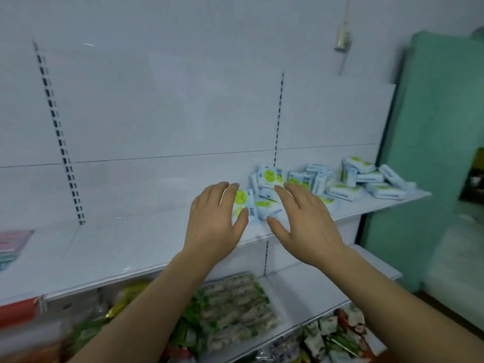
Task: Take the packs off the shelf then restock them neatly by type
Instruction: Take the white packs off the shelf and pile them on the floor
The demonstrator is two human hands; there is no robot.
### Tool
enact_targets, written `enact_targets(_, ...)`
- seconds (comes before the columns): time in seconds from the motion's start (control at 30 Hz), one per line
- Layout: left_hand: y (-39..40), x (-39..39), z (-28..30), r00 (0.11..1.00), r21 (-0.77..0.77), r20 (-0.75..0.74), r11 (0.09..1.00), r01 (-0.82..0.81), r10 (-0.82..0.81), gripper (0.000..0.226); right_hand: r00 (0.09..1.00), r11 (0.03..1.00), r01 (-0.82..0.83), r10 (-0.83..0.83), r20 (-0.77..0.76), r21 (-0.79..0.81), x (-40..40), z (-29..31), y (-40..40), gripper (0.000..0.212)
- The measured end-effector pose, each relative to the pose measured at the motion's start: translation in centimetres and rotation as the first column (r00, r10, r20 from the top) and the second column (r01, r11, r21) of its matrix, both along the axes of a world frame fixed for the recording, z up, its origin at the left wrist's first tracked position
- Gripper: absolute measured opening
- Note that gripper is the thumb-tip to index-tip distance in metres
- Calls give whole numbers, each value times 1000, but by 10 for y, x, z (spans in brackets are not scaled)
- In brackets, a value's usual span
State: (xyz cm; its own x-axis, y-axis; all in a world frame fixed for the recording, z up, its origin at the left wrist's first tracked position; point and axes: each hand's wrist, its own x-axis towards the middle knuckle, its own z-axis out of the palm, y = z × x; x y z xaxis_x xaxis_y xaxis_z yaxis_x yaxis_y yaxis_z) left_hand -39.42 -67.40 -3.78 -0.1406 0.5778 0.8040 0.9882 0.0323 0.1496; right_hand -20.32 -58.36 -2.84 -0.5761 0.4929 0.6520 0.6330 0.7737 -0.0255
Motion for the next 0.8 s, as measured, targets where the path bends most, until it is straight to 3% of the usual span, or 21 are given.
enact_targets(0.17,67,52,-9,988,23,-20,988,154,-153,50,991,991,132,-132,1,-20,64,-9,41,69)
enact_targets(0.8,382,169,-17,899,-33,-23,899,436,-437,51,856,856,516,-516,36,-21,196,-15,273,68)
